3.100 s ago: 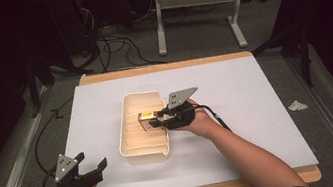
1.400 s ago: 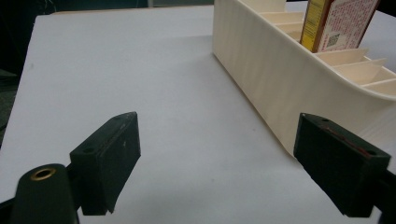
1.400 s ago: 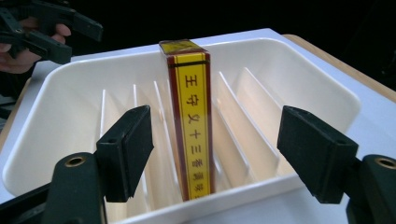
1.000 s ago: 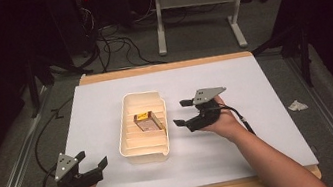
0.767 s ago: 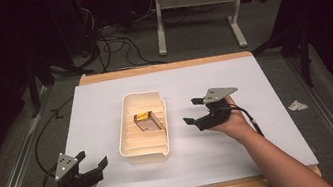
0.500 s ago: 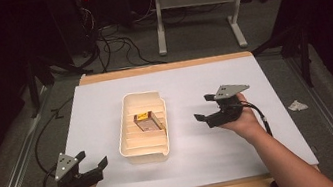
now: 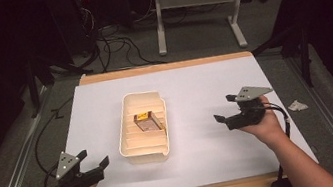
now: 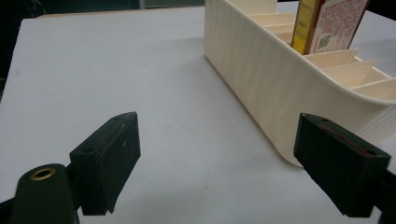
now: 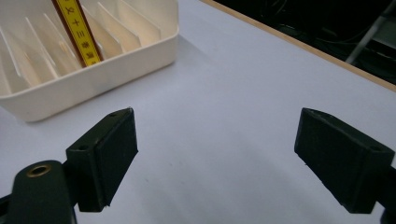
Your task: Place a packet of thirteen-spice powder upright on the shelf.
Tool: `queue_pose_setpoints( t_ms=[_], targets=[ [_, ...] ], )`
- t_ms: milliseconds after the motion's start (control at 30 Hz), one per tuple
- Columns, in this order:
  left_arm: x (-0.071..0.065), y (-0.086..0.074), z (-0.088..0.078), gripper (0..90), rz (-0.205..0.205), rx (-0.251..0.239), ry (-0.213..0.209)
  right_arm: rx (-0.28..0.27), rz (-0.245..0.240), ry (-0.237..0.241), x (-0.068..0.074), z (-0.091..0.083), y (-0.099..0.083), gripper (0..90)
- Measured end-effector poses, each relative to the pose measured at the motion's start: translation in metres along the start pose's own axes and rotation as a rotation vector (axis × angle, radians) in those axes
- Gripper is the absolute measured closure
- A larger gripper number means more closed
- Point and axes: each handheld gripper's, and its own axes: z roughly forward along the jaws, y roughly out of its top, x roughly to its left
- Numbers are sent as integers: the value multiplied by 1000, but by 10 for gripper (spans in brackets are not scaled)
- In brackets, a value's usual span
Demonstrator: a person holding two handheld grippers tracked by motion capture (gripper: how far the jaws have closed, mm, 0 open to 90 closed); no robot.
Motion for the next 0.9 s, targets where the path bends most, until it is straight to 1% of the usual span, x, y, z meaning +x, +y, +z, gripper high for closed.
queue_pose_setpoints(
  t_ms=[100,133,167,200,233,267,333,400,433,467,500,533,567,600,633,667,700,733,800,900],
  targets=[
    [-1,0,2,151,-9,-4,-9,2,15,-19,-4,-12,-6,138],
    [-1,0,3,151,-5,-1,-10,1,21,-26,-5,-15,-8,146],
    [-2,0,3,151,-3,3,-13,-22,15,-43,-5,-20,-12,165],
    [-2,1,4,150,-2,4,-15,-35,26,-47,-5,-23,-17,164],
    [-2,1,4,151,-2,4,-15,-35,26,-47,-5,-23,-17,164],
    [-3,1,6,151,-1,6,-20,-13,39,-63,-4,-28,-29,160],
    [-3,1,8,151,-1,9,-23,-9,51,-78,-1,-32,-38,160],
    [-5,1,10,151,-2,14,-29,-14,80,-92,3,-38,-47,157],
    [-6,0,12,151,-5,16,-34,-18,86,-100,4,-40,-49,155],
    [-7,-1,13,151,4,21,-36,-28,101,-112,6,-45,-54,153],
    [-7,-1,13,151,4,21,-36,-28,101,-112,6,-45,-54,153],
    [-8,-3,16,151,16,33,-41,-52,123,-150,9,-54,-62,150],
    [-9,-4,16,151,27,38,-43,-59,128,-163,10,-57,-65,150],
    [-10,-6,17,151,40,45,-44,-64,137,-174,11,-59,-68,149],
    [-10,-6,17,151,42,46,-46,-70,154,-183,11,-61,-72,145],
    [-10,-6,17,151,42,46,-46,-71,161,-189,11,-62,-74,144],
    [-10,-6,17,151,42,46,-46,-71,161,-189,11,-62,-74,144],
    [-10,-6,17,151,43,43,-42,-72,161,-207,8,-61,-76,144],
    [-9,-6,16,151,42,41,-36,-67,180,-209,6,-59,-78,140],
    [-8,-6,15,151,39,41,-33,-61,182,-206,3,-55,-80,139]
  ],
)
